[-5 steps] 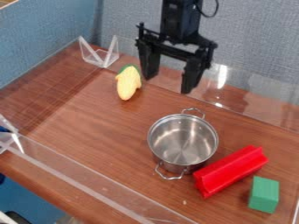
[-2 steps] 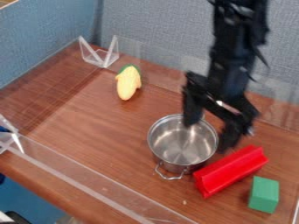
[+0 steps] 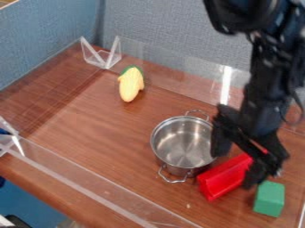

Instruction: Put the red object to the left side of the table

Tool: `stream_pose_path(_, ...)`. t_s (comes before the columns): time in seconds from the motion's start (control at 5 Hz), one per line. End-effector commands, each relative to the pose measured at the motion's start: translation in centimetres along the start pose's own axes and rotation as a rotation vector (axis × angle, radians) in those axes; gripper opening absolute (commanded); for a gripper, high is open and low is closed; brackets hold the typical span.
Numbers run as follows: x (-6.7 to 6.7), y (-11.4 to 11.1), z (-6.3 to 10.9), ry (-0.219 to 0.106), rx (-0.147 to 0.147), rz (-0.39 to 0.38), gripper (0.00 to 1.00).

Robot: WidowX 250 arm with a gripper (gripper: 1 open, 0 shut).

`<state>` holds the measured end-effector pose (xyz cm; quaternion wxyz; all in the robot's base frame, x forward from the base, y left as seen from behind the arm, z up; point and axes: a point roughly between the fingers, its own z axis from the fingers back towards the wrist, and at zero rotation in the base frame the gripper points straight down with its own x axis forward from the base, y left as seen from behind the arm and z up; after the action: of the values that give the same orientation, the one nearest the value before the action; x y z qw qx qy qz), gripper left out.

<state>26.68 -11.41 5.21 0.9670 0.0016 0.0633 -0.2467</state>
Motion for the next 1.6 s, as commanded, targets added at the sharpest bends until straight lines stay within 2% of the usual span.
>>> stream_pose_path(0.0,0.5,-1.0,1.2,-0.046,0.02,-0.03,1.0)
stream_pose_path(0.2,0.6,-1.4,1.4,-0.049,0.02,-0.017,1.0)
stream_pose_path(0.4,0.4,-1.7,1.9,-0.053,0.018,0.011,0.0)
stream_pose_path(0.8,0.1,-0.1,4.0,-0.085,0.029,0.044,0.0)
stream_pose_path(1.0,-0.7,1.2,4.4,-0.109,0.034,0.064,0.0)
stream_pose_path(1.2,-1.1,1.9,2.8,-0.101,0.029,0.068,0.0)
stream_pose_path(1.4,-0.9,1.4,2.6,-0.114,0.022,0.109,1.0)
